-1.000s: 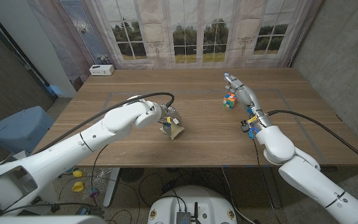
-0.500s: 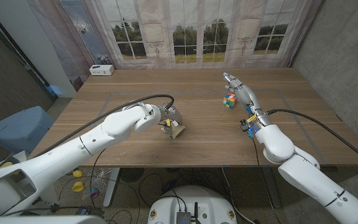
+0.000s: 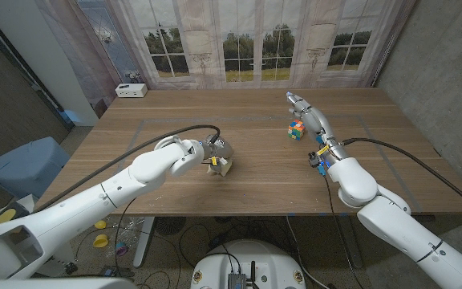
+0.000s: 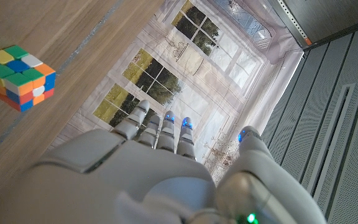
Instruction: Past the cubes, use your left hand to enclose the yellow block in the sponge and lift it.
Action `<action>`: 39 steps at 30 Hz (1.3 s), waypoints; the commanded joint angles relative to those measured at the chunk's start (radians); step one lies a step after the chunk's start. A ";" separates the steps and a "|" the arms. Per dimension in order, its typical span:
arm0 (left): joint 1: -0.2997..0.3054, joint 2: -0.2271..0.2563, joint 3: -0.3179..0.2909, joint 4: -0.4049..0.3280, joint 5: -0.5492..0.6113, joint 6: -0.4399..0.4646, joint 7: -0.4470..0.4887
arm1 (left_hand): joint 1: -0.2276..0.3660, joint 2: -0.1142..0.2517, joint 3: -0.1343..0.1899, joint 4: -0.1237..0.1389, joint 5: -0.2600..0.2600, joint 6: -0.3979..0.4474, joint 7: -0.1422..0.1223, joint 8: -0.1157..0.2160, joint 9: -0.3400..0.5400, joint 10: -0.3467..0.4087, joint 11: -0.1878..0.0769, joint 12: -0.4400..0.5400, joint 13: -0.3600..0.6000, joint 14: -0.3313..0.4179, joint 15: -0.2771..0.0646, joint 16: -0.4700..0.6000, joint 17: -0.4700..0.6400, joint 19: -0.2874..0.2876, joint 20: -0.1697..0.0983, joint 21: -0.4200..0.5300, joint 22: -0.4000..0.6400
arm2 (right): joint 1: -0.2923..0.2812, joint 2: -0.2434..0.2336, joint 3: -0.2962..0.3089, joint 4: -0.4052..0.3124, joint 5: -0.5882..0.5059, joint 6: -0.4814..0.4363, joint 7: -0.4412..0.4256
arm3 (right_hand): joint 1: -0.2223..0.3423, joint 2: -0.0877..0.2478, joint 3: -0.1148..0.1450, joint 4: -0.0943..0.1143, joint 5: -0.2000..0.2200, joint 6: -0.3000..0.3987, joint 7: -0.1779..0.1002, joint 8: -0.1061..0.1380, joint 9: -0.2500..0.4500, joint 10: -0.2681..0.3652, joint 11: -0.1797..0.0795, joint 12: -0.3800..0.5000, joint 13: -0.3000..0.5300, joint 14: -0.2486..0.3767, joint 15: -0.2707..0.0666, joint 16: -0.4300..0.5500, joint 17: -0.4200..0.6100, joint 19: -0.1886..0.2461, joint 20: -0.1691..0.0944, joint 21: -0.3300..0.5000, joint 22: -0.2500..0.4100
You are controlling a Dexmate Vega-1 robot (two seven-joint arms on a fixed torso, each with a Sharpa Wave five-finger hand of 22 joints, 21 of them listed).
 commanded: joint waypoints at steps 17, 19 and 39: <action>0.169 -0.049 -0.098 -0.022 0.122 0.309 0.379 | 0.071 0.042 0.009 0.006 -0.021 0.181 -0.121 -0.010 -0.009 0.188 -0.157 -0.005 -0.003 0.052 -0.163 0.003 0.003 0.024 -0.007 0.010 0.007 | 0.017 -0.002 -0.009 -0.005 -0.013 -0.016 -0.010 | 0.000 0.007 0.004 -0.004 0.005 0.012 -0.006 0.004 0.005 0.013 0.001 0.004 0.006 0.011 0.002 -0.003 0.001 0.010 -0.004 0.002 0.003; 0.182 -0.070 -0.111 -0.016 0.116 0.353 0.415 | 0.071 0.042 0.009 0.007 -0.023 0.180 -0.120 -0.012 -0.009 0.189 -0.159 -0.006 -0.002 0.055 -0.163 0.002 0.003 0.027 -0.005 0.012 0.007 | 0.024 -0.002 -0.012 -0.004 -0.016 -0.026 -0.008 | 0.002 0.008 0.006 -0.005 0.005 0.016 -0.006 0.006 0.005 0.012 0.000 0.003 0.006 0.011 0.001 -0.003 0.000 0.010 -0.004 0.002 0.003; 0.228 -0.186 -0.170 0.040 -0.150 0.502 0.789 | 0.073 0.047 0.017 0.014 -0.035 0.183 -0.109 -0.022 -0.007 0.190 -0.150 -0.010 0.010 0.085 -0.162 0.000 0.003 0.038 0.005 0.016 0.008 | 0.061 0.021 -0.035 0.036 0.003 -0.055 -0.019 | 0.029 0.030 0.023 -0.017 0.006 0.034 -0.004 0.009 0.005 0.017 -0.004 0.003 0.006 0.012 -0.002 -0.005 -0.003 0.009 -0.008 0.002 0.003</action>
